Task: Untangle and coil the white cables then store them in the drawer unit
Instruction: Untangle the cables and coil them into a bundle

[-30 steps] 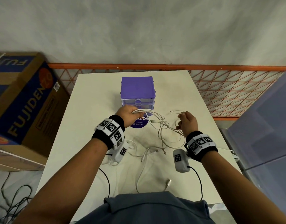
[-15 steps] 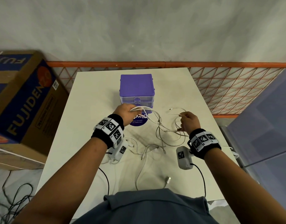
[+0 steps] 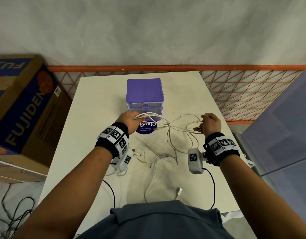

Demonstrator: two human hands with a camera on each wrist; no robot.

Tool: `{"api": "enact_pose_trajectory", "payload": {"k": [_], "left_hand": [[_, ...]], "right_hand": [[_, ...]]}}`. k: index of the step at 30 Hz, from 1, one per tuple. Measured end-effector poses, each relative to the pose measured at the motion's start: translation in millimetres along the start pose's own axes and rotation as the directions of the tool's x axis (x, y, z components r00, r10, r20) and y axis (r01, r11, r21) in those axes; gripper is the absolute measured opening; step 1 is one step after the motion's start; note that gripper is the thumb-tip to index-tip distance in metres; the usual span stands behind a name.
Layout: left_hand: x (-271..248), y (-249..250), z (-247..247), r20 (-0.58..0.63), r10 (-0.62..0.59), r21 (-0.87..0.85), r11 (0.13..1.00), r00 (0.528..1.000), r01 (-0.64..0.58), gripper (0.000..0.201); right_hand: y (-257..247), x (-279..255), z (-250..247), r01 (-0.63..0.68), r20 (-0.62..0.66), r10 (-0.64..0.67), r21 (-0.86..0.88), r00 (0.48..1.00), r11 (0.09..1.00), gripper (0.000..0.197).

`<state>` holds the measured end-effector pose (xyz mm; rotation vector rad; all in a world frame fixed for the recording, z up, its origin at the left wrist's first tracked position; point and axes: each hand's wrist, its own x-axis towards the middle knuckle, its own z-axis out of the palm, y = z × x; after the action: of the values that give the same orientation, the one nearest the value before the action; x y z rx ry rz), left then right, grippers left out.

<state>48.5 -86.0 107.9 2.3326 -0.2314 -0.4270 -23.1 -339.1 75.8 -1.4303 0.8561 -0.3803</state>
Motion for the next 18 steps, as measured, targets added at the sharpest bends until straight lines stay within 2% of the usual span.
{"api": "enact_pose_trajectory", "payload": {"k": [2, 3, 6, 8, 10, 14, 16, 18], "left_hand": [[-0.2, -0.1, 2.8, 0.012, 0.001, 0.028, 1.000, 1.000, -0.001, 0.022], [-0.9, 1.5, 4.2, 0.015, 0.008, 0.028, 1.000, 1.000, -0.009, 0.021], [-3.2, 8.3, 7.8, 0.017, 0.045, 0.023, 0.999, 0.999, -0.045, 0.018], [-5.2, 14.2, 9.1, 0.026, 0.064, 0.023, 0.998, 0.998, -0.065, 0.019], [-6.9, 18.8, 10.8, 0.040, 0.084, 0.031, 0.996, 0.996, -0.085, 0.020], [-11.4, 24.7, 12.2, 0.064, 0.126, 0.102, 0.986, 0.990, -0.132, 0.022], [-12.9, 24.5, 10.8, 0.068, 0.120, 0.165, 0.978, 0.990, -0.130, 0.025], [-13.7, 23.1, 9.5, 0.084, 0.097, 0.249, 0.962, 0.992, -0.115, 0.029]], "right_hand": [[5.4, 0.4, -0.7, -0.023, 0.070, 0.034, -0.151, 0.997, 0.988, 0.024], [8.9, -1.3, 0.2, 0.006, 0.162, 0.038, -0.264, 0.986, 0.965, 0.030], [14.6, -14.8, 4.9, 0.208, 0.458, 0.057, -0.507, 0.887, 0.837, 0.029], [15.6, -23.5, 9.7, 0.388, 0.553, 0.007, -0.595, 0.833, 0.704, 0.026], [14.5, -29.0, 14.4, 0.513, 0.600, -0.046, -0.641, 0.799, 0.571, 0.030], [5.9, -34.4, 22.5, 0.632, 0.665, -0.101, -0.635, 0.740, 0.445, 0.016], [0.8, -33.8, 23.8, 0.665, 0.667, -0.176, -0.609, 0.724, 0.433, 0.021], [-4.6, -30.9, 23.3, 0.676, 0.601, -0.333, -0.537, 0.726, 0.504, 0.021]]}}
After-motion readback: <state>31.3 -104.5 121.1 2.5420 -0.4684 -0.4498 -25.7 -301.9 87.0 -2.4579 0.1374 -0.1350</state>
